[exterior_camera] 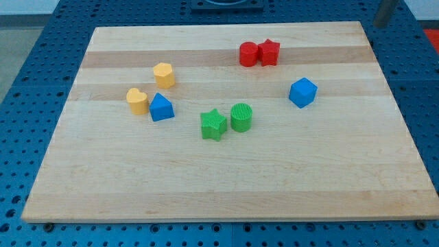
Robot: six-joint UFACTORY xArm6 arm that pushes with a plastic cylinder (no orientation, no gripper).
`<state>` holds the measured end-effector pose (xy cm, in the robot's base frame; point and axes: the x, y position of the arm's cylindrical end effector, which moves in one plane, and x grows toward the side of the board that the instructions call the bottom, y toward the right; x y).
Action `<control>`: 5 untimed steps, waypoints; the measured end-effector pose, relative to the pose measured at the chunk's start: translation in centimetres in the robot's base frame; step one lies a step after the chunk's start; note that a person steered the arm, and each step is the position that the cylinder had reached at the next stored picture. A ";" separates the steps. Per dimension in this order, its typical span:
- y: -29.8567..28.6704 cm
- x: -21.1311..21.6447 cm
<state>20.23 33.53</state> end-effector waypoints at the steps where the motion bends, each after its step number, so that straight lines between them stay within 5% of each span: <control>1: -0.1 0.2; 3: -8.7 6.3; 5: -18.7 6.8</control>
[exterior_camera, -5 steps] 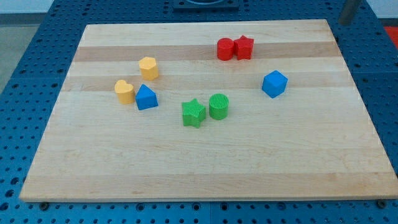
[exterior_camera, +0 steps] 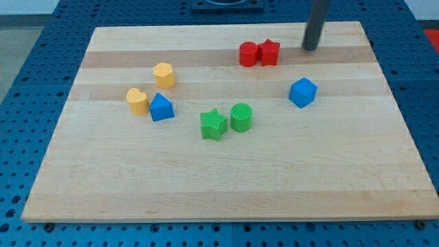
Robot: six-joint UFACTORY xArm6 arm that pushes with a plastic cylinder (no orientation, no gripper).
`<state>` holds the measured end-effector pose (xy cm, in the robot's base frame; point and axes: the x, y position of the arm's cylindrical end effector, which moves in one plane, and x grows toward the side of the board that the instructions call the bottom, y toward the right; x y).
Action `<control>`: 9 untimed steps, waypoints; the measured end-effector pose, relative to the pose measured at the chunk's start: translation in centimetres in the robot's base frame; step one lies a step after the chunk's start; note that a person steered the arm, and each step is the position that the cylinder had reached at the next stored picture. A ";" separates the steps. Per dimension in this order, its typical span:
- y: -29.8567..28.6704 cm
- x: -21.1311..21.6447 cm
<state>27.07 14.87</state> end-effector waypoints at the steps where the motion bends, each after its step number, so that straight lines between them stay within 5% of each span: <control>1: -2.6 0.0; 5: -8.8 5.1; 9: -12.1 2.5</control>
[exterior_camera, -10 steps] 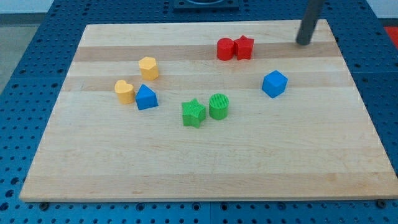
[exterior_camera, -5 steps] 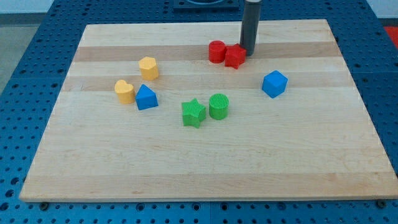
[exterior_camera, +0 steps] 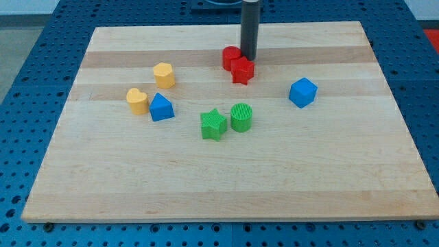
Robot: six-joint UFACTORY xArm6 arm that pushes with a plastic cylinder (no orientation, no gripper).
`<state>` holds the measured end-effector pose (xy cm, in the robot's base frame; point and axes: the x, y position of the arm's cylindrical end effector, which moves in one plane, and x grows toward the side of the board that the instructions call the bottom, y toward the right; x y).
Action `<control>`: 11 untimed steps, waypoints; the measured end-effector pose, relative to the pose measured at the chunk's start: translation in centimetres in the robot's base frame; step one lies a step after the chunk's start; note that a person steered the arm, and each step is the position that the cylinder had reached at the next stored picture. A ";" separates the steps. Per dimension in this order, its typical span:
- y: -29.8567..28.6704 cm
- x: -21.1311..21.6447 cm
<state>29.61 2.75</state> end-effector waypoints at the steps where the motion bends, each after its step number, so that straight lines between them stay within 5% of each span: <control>1: -2.5 0.0; 4: -8.1 -1.4; 11: -13.3 8.9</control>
<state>38.52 -10.52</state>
